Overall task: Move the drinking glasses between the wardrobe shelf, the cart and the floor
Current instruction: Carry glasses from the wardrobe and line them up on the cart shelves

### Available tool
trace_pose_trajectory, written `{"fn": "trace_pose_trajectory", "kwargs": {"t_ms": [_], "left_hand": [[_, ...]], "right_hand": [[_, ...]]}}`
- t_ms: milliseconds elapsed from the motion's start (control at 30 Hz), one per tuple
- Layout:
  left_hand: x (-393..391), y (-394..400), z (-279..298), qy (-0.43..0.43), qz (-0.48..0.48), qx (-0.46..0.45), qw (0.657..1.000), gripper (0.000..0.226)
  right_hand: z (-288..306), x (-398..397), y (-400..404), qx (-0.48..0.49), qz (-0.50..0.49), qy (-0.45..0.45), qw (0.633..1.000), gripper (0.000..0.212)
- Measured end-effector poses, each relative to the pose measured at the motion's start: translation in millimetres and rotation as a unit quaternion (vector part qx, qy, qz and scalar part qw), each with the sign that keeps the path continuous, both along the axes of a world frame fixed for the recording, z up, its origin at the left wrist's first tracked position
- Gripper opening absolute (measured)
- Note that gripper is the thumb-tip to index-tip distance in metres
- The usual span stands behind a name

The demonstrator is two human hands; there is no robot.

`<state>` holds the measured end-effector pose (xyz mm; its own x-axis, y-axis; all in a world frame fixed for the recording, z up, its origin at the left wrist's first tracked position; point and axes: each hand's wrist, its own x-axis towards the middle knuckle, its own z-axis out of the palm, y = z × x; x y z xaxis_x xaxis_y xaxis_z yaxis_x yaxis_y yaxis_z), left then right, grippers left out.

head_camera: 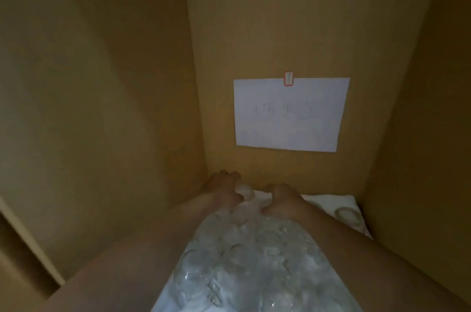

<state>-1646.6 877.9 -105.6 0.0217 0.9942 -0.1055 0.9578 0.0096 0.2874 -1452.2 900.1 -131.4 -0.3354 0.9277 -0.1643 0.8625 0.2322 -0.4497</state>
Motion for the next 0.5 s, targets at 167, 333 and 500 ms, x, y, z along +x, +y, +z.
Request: {"fn": "trace_pose_trajectory", "kwargs": {"t_ms": [167, 333, 500], "left_hand": [[-2.9, 29.8, -19.5, -0.040, -0.060, -0.080, 0.994, 0.075], [7.0, 53.3, -35.8, -0.095, -0.065, -0.153, 0.982, 0.062], [20.1, 61.8, -41.6, -0.064, -0.065, -0.152, 0.984, 0.060]], "right_hand": [[-19.5, -15.3, 9.0, -0.060, 0.025, -0.101, 0.993, 0.068], [-36.4, -26.9, 19.7, -0.059, 0.028, -0.172, 0.983, 0.078], [-37.3, -25.2, 28.9, -0.086, 0.042, -0.163, 0.982, 0.076]]}}
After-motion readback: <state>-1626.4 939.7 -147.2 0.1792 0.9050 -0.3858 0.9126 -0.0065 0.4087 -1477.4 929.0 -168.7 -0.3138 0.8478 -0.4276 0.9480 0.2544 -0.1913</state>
